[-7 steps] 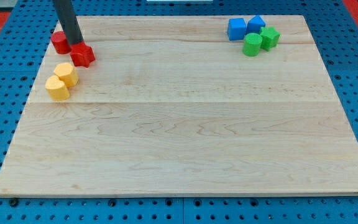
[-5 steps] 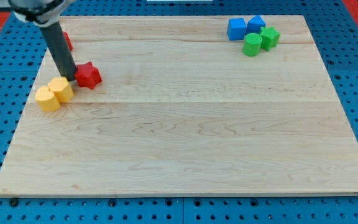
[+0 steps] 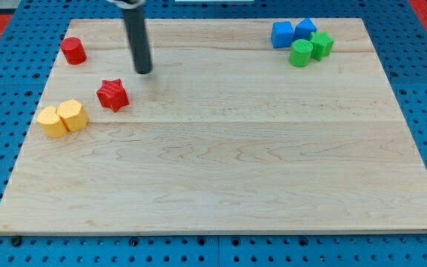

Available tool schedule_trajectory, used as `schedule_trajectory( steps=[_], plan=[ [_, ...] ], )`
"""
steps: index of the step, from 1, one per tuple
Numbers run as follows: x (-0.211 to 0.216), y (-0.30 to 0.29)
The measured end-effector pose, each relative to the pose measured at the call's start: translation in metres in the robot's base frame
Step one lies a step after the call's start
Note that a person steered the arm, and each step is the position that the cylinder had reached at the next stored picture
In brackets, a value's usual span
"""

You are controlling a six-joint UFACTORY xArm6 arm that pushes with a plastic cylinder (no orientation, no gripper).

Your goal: Move the red star towards the bottom center

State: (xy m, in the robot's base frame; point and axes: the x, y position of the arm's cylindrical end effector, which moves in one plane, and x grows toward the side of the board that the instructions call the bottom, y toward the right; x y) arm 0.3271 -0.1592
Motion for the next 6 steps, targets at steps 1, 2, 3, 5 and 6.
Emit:
schedule_trajectory(
  steps=[1, 2, 3, 5, 6],
  plan=[
    [0.054, -0.023],
    [0.090, 0.021],
    [0.119, 0.107],
    [0.103, 0.098],
    [0.107, 0.062]
  ],
)
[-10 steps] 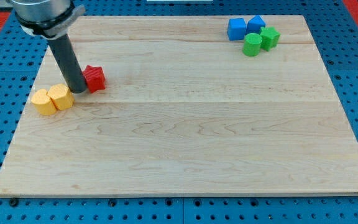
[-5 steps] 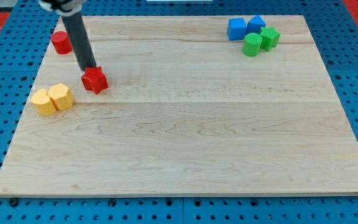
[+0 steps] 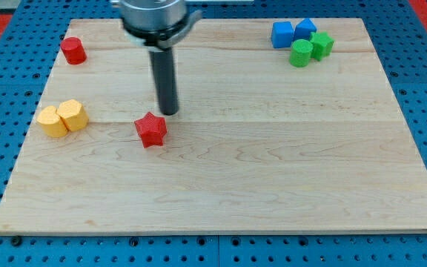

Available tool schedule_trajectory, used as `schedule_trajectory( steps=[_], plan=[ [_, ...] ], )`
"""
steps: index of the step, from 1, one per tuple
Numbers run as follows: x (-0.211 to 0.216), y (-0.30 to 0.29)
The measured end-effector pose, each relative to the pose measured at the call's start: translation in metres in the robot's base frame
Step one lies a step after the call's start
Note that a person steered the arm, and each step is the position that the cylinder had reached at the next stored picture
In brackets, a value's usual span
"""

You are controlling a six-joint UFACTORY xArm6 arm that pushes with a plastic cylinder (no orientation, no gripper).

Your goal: Move the red star towards the bottom center

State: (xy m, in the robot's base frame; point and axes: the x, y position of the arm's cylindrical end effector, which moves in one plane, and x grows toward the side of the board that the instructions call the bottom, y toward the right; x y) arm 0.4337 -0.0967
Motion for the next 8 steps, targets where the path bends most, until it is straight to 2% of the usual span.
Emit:
schedule_trajectory(
  steps=[1, 3, 5, 6, 7, 8],
  plan=[
    [0.046, -0.030],
    [0.082, -0.073],
    [0.106, 0.034],
    [0.080, 0.027],
    [0.077, 0.037],
    [0.099, 0.048]
  ],
)
